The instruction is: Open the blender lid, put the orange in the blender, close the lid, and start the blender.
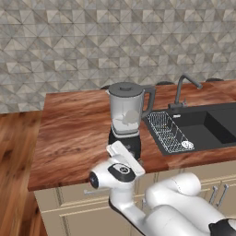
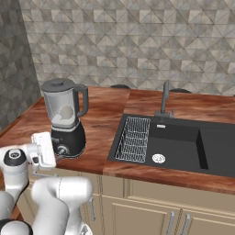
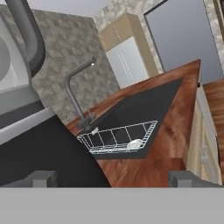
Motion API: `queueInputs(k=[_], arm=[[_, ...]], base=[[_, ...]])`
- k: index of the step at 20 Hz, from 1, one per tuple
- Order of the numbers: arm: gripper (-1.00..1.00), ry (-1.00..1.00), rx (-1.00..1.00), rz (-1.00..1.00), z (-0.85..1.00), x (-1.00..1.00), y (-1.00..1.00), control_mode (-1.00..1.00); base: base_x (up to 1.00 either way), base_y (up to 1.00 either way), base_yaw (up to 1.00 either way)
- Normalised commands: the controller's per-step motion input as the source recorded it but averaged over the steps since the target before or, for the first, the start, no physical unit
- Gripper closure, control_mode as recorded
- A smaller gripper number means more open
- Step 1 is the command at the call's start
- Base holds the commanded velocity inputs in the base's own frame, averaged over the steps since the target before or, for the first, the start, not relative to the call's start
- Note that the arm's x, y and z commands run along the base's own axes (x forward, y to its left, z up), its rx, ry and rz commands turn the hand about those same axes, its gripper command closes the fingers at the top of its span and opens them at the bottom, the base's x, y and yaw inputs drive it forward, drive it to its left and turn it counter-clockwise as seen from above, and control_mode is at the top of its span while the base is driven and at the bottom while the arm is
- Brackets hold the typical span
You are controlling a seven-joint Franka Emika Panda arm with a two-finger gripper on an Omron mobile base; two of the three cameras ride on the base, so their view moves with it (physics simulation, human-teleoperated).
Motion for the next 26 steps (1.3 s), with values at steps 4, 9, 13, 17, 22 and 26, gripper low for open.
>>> queueInputs(k=[4,9,13,17,22,26], arm=[[-1.0,-0.12,0.0,0.1,-0.09,0.05,0.0,-1.0],[-1.0,-0.11,0.0,0.1,-0.09,0.02,0.0,-1.0],[-1.0,-0.11,0.0,0.09,-0.01,0.0,-0.02,-1.0],[-1.0,-0.08,0.0,0.03,0.0,0.0,-0.14,-1.0],[-1.0,0.01,0.0,-0.05,-0.02,0.0,-0.27,-1.0],[-1.0,0.07,0.0,-0.13,-0.03,0.01,-0.25,-1.0]], base=[[0.0,0.0,0.0],[0.0,0.0,0.0],[0.0,0.0,0.0],[0.0,0.0,0.0],[0.0,0.0,0.0],[0.0,0.0,0.0]])
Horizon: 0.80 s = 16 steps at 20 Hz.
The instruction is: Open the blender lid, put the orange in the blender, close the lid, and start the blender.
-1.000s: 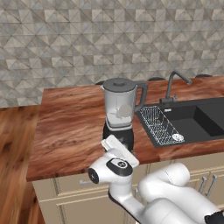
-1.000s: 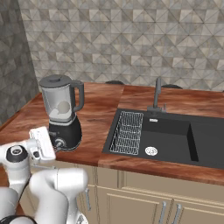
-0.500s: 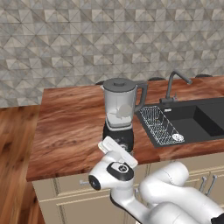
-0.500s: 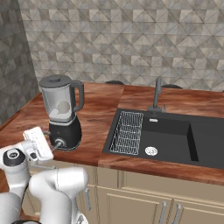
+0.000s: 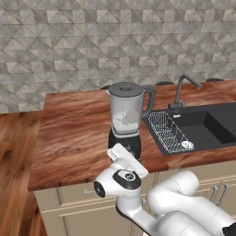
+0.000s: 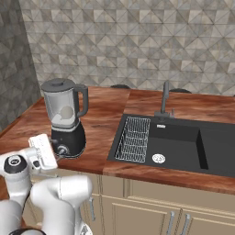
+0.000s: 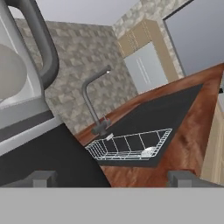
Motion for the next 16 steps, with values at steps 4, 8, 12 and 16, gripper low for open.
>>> queueInputs(k=[4,8,12,16], arm=[[-1.0,0.02,0.0,-0.07,0.0,0.08,-0.2,-1.0],[-1.0,0.0,0.0,-0.02,0.0,0.13,-0.13,-1.0],[-1.0,0.0,0.0,0.0,-0.12,0.14,-0.13,-1.0],[-1.0,0.0,0.0,0.0,-0.25,0.15,-0.19,-1.0]], base=[[0.0,0.0,0.0],[0.0,0.0,0.0],[0.0,0.0,0.0],[0.0,0.0,0.0]])
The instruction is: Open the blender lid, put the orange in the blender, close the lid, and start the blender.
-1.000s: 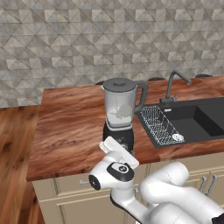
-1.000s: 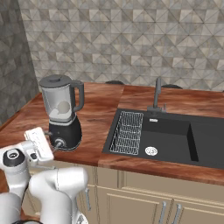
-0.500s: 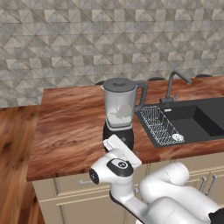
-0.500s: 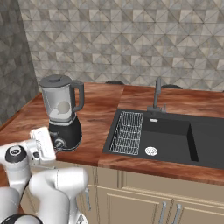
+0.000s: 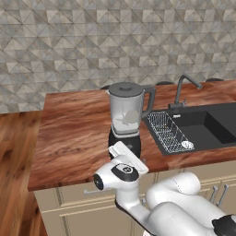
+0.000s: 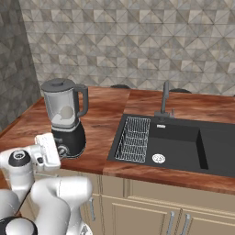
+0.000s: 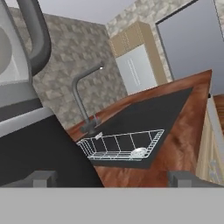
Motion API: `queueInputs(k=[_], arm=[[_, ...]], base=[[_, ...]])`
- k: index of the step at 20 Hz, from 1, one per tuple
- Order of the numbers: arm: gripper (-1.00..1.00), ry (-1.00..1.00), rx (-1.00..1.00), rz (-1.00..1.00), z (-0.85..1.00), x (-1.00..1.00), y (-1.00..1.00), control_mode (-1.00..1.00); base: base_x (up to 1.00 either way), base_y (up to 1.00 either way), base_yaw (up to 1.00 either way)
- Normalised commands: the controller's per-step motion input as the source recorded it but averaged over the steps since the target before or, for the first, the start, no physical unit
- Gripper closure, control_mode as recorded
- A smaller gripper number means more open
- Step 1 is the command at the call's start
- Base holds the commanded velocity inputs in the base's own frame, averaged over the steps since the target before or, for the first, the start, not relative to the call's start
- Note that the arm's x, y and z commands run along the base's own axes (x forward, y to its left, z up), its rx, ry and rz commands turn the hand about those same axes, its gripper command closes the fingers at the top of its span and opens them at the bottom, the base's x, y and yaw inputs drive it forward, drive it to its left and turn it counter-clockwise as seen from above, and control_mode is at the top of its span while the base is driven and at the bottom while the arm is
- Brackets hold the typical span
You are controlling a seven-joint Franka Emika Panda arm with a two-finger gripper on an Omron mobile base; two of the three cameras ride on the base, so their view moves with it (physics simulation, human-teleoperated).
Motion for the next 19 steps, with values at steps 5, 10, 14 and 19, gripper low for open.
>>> queueInputs(k=[5,10,14,19], arm=[[-1.0,0.0,0.0,0.0,-0.22,0.17,-0.1,-1.0],[-1.0,0.0,0.0,0.0,-0.11,0.27,0.0,-1.0],[-1.0,0.0,0.0,0.01,-0.21,0.29,0.0,-1.0],[-1.0,0.0,0.0,0.04,-0.25,0.3,-0.01,-1.0]], base=[[0.0,0.0,0.0],[0.0,0.0,0.0],[0.0,0.0,0.0],[0.0,0.0,0.0]])
